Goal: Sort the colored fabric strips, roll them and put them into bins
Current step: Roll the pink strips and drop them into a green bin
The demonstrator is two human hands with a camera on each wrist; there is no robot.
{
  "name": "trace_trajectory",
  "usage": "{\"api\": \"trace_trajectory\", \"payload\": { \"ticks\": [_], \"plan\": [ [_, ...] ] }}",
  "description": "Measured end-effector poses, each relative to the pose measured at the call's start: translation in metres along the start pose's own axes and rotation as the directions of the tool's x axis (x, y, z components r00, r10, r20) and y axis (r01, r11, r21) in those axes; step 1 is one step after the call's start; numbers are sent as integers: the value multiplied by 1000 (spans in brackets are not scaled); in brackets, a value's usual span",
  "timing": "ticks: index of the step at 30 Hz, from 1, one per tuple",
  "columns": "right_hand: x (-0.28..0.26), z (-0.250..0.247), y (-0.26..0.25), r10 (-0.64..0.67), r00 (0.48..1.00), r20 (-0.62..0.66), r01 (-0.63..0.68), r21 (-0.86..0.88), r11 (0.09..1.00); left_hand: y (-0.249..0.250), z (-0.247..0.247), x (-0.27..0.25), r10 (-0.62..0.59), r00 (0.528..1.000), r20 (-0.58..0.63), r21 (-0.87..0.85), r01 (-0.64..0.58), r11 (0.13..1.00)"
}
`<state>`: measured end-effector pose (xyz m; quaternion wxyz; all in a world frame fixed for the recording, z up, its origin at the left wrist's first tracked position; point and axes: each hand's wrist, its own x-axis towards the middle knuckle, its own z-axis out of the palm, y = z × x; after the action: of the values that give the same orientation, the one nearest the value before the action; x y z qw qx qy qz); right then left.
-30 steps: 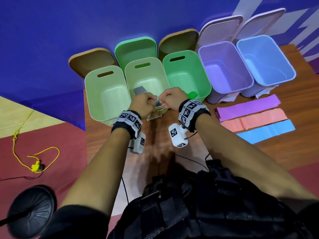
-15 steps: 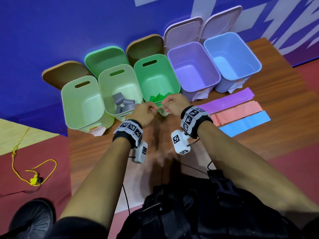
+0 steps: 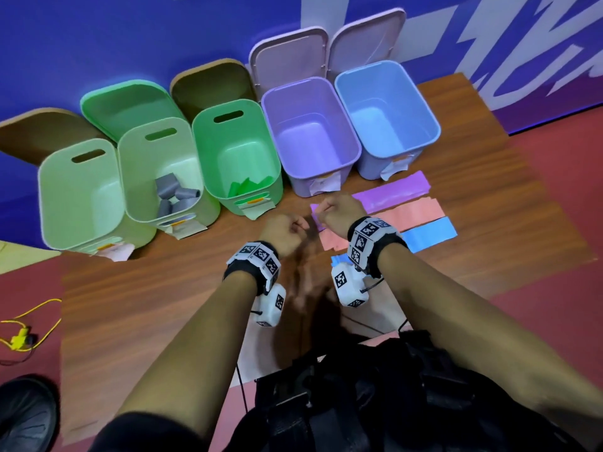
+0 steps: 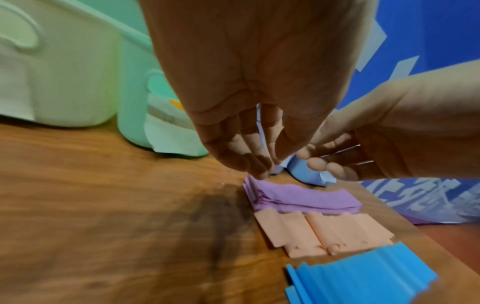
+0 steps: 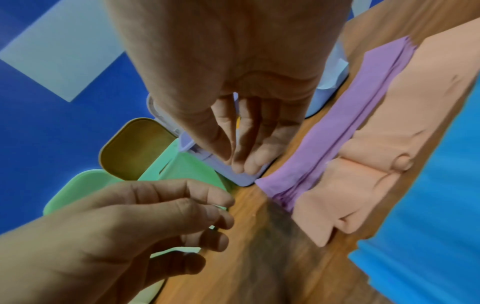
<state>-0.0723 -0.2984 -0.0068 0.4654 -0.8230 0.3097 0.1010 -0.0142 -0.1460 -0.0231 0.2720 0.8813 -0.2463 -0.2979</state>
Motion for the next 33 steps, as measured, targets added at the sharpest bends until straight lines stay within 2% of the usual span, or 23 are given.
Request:
{"api": "trace_trajectory", "payload": {
  "ticks": [8, 12, 15, 18, 22, 25, 29, 33],
  "plan": [
    [17, -18, 50, 122, 993, 2, -122, 7, 993, 23, 36, 36, -18, 993, 115, -30, 21, 999],
    [26, -29, 70, 152, 988, -17, -153, -50, 987, 29, 59, 54, -39, 983, 180, -88, 56, 995],
    [31, -35, 82, 183, 982, -36, -186, -98, 978, 40, 70, 63, -12, 967, 254, -149, 51, 988],
    [36, -38, 93, 219, 975, -37, -222, -110, 969, 46, 79, 74, -30, 974, 225, -62, 45, 997],
    [41, -42, 106, 276, 961, 15, -274, -81, 958, 54, 88, 87, -38, 969, 243, -65, 56, 996],
    [44, -43, 110, 272, 962, 40, -265, -123, 956, 60, 89, 92, -6, 975, 224, -12, 9, 1000],
    [48, -42, 111, 275, 961, 44, -259, -222, 940, 59, 93, 96, -13, 970, 244, 16, 10, 1000],
    [48, -39, 113, 255, 967, 18, -244, -227, 943, 60, 93, 98, 2, 960, 280, -3, -2, 1000]
  ]
}}
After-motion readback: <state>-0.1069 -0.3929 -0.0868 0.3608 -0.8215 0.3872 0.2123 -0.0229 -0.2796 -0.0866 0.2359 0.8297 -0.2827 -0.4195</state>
